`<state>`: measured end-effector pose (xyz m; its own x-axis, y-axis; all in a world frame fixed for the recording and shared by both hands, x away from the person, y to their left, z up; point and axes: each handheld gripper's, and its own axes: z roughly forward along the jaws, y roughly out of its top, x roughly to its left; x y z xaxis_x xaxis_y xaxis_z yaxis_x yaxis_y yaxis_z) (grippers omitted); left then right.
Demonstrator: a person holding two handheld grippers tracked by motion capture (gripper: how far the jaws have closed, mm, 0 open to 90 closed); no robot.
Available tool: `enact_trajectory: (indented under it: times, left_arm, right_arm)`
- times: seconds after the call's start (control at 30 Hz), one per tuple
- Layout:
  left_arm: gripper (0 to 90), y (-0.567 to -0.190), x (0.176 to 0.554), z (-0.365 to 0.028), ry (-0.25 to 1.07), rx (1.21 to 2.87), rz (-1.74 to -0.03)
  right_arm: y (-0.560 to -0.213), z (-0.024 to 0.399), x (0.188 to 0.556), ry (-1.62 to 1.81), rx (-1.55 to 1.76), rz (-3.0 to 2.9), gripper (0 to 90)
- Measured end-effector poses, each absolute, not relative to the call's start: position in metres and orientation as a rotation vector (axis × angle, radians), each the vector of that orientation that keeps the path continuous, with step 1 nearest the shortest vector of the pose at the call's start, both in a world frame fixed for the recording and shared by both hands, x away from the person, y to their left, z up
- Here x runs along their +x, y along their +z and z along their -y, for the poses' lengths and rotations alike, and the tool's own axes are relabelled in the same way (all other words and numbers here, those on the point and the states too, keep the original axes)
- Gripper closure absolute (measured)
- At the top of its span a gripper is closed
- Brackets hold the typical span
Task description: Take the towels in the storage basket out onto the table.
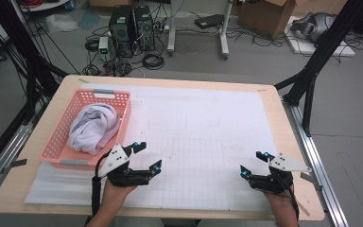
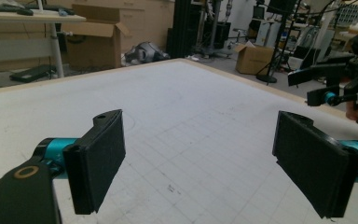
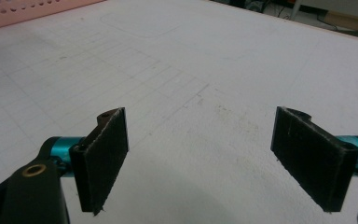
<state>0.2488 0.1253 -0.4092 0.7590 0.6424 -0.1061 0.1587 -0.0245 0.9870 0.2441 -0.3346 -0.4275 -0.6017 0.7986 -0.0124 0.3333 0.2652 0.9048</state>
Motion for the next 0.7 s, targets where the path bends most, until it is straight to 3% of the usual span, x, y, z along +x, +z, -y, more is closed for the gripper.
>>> enact_trajectory:
  times: [0.7]
  left_arm:
    - [16.7, -0.358, 0.265, -0.161, 0.491, 1.502, -0.696]
  right_arm:
    - [-0.429, 0.335, 0.244, 1.295, 1.024, -2.069, 17.9]
